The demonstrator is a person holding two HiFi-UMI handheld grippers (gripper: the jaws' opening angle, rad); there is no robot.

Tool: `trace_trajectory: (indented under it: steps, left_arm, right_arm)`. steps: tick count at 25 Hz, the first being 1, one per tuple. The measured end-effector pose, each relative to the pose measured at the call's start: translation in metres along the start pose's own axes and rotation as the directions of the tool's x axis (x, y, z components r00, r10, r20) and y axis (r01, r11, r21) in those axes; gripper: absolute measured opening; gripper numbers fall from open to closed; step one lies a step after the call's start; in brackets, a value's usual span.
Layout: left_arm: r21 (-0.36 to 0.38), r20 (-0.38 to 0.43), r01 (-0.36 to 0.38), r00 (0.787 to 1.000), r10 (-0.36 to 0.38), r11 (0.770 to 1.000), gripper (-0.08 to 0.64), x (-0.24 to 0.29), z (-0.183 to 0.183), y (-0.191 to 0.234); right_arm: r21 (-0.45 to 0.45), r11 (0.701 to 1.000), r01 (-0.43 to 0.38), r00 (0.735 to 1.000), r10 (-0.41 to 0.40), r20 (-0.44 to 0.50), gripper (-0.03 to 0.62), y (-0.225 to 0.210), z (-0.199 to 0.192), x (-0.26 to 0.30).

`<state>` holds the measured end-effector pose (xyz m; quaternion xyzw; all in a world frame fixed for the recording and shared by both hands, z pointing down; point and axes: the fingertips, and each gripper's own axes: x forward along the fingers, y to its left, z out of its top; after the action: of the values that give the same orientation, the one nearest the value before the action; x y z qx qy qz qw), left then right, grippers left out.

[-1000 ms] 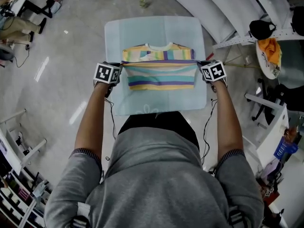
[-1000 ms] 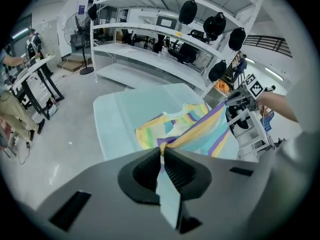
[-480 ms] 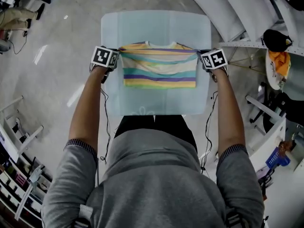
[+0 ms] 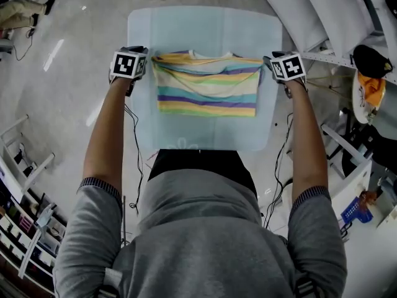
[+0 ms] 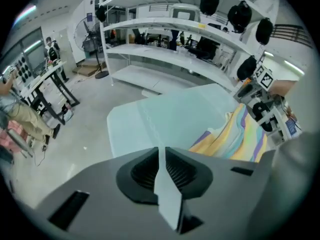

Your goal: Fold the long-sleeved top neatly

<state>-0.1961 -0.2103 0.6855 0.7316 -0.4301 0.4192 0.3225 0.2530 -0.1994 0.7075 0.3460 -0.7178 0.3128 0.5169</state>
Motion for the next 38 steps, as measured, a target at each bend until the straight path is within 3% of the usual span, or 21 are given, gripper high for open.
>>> trace_trajectory:
  steps: [2,4,6,10,16,18,21,23,24,26,29,31,38]
  left_arm:
    - [0.095,0.047,0.058,0.997,-0.062,0.994,0.06,-0.005,0.01,-0.012]
    - [0.231,0.058,0.108,0.991,-0.124,0.967,0.09,-0.01,0.014,-0.028]
    - [0.372,0.029,0.155,0.984,-0.178,0.915,0.134,-0.013,0.01,-0.046]
    - [0.58,-0.059,0.224,0.971,-0.233,0.784,0.177,-0.01,-0.007,-0.068]
    - [0.727,-0.173,0.277,0.96,-0.222,0.629,0.202,0.005,-0.025,-0.075]
    - [0.75,-0.195,0.283,0.958,-0.208,0.598,0.202,0.012,-0.03,-0.073]
    - [0.77,-0.203,0.283,0.958,-0.201,0.572,0.162,0.021,-0.033,-0.072]
    - [0.778,-0.193,0.273,0.961,-0.199,0.566,0.098,0.023,-0.034,-0.071]
    - [0.774,-0.191,0.274,0.96,-0.202,0.571,0.066,0.024,-0.035,-0.07]
    - [0.741,-0.197,0.294,0.955,-0.223,0.604,0.041,0.024,-0.035,-0.068]
    - [0.644,-0.194,0.338,0.94,-0.281,0.686,0.038,0.022,-0.027,-0.063]
    - [0.582,-0.197,0.365,0.93,-0.31,0.727,0.037,0.021,-0.023,-0.06]
    - [0.392,-0.216,0.415,0.909,-0.357,0.821,0.038,0.035,-0.023,-0.047]
  right_arm:
    - [-0.035,0.999,-0.001,1.0,0.002,0.013,0.188,-0.003,0.007,-0.006]
    - [-0.091,0.996,-0.022,0.999,0.025,0.035,0.193,0.002,0.015,-0.01]
    - [-0.171,0.983,-0.058,0.996,0.068,0.056,0.198,0.011,0.02,-0.01]
    - [-0.366,0.927,-0.085,0.992,0.111,0.05,0.198,0.035,0.027,-0.014]
    - [-0.589,0.784,-0.198,0.98,0.172,-0.1,0.201,0.065,0.001,0.003]
    - [-0.64,0.734,-0.229,0.973,0.185,-0.136,0.199,0.072,-0.005,0.01]
    - [-0.69,0.672,-0.268,0.963,0.179,-0.2,0.179,0.079,-0.013,0.018]
    - [-0.709,0.647,-0.281,0.959,0.166,-0.229,0.116,0.08,-0.017,0.022]
    - [-0.714,0.64,-0.283,0.958,0.159,-0.237,0.047,0.079,-0.019,0.022]
    - [-0.709,0.644,-0.286,0.957,0.158,-0.243,0.012,0.075,-0.019,0.022]
    - [-0.658,0.7,-0.276,0.961,0.178,-0.213,0.011,0.065,-0.008,0.018]
    - [-0.627,0.736,-0.257,0.966,0.178,-0.187,0.011,0.054,0.001,0.017]
    - [-0.552,0.805,-0.219,0.974,0.152,-0.166,0.012,0.026,0.005,0.032]
